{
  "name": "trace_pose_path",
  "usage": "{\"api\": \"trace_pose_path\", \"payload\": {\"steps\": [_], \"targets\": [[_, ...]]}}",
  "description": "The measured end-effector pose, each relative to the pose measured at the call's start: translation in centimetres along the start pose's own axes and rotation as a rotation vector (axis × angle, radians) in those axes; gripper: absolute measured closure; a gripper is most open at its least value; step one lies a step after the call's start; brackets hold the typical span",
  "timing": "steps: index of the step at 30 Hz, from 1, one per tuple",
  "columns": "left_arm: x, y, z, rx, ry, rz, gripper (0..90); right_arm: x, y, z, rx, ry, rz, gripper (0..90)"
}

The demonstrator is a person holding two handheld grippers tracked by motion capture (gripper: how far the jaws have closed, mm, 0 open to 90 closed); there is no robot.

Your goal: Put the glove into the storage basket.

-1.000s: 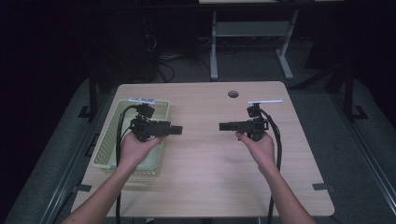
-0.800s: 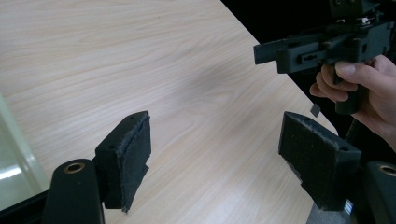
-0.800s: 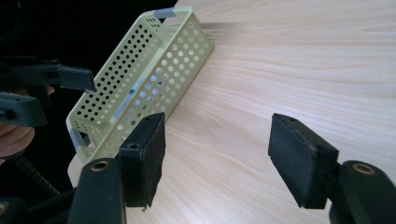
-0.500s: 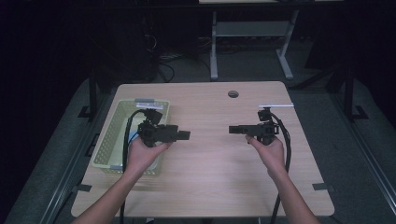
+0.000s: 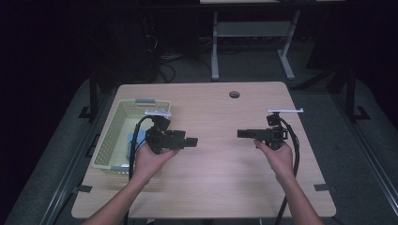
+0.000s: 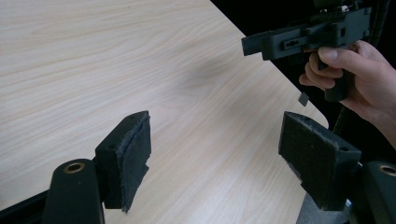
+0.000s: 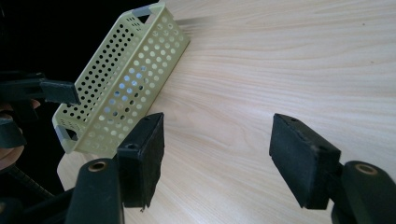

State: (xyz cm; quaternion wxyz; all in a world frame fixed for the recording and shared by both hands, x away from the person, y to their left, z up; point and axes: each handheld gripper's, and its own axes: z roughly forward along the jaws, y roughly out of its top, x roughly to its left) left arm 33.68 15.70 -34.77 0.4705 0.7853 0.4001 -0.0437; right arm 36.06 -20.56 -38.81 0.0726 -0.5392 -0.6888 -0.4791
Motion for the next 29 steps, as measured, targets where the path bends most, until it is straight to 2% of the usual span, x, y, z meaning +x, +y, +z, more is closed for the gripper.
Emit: {"api": "trace_pose_path", "payload": {"steps": [8, 14, 29], "targets": [[-0.8, -0.5, 1.1, 0.010, -0.020, 0.010, 25.1, -1.1, -0.8, -1.1, -0.012, -0.016, 0.020, 34.9], [-1.5, -1.0, 2.1, 0.027, -0.026, 0.033, 25.1, -2.1, -1.6, -2.0, -0.019, -0.033, 0.039, 34.8], [-2.4, -2.8, 3.7, 0.037, -0.059, 0.032, 25.0, -4.5, -4.2, -4.0, -0.036, -0.058, 0.077, 32.6]]}}
